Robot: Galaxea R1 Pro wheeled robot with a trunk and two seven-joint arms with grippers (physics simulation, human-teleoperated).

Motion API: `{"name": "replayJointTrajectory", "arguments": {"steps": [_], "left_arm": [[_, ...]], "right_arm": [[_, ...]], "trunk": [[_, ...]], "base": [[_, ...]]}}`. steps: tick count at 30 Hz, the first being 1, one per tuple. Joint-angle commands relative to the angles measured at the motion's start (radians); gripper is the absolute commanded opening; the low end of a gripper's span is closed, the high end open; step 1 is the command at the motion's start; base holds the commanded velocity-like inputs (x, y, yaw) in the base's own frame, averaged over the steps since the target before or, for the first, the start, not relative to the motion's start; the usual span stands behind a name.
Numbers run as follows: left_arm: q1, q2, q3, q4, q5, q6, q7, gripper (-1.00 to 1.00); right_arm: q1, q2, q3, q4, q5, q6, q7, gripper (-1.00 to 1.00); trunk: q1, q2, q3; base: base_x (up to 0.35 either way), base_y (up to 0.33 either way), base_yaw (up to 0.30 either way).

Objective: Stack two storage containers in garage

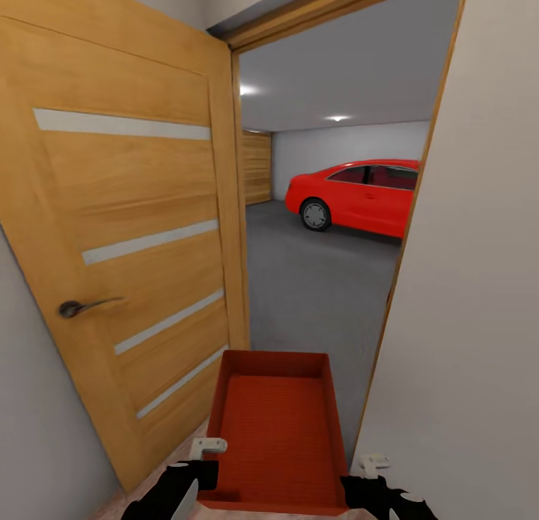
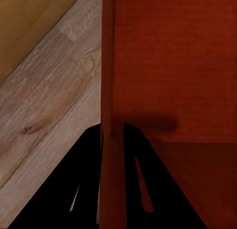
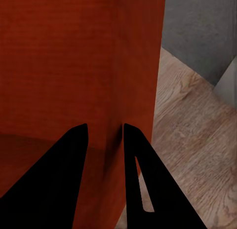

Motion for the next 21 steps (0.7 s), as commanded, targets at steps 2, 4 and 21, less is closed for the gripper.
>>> {"name": "replayJointTrajectory", "arguments": {"steps": [2,4,21], "left_arm": [[-0.002,-0.004,0.012,-0.004,-0.006,0.009,0.034,-1.0],[-0.002,-0.004,0.013,-0.004,-0.006,0.009,0.034,-1.0],[-0.002,-0.004,0.013,-0.004,-0.006,0.009,0.034,-1.0]], "right_arm": [[0.001,0.0,0.012,-0.001,0.053,0.005,-0.013,-1.0],[0.001,0.0,0.012,-0.001,0.053,0.005,-0.014,-1.0],[0.001,0.0,0.012,-0.001,0.053,0.005,-0.013,-1.0]], "trunk": [[0.001,-0.002,-0.002],[0.001,-0.002,-0.002],[0.001,-0.002,-0.002]], "base": [[0.241,0.234,-0.277],[0.211,0.256,-0.276],[0.092,0.272,-0.154]]}}
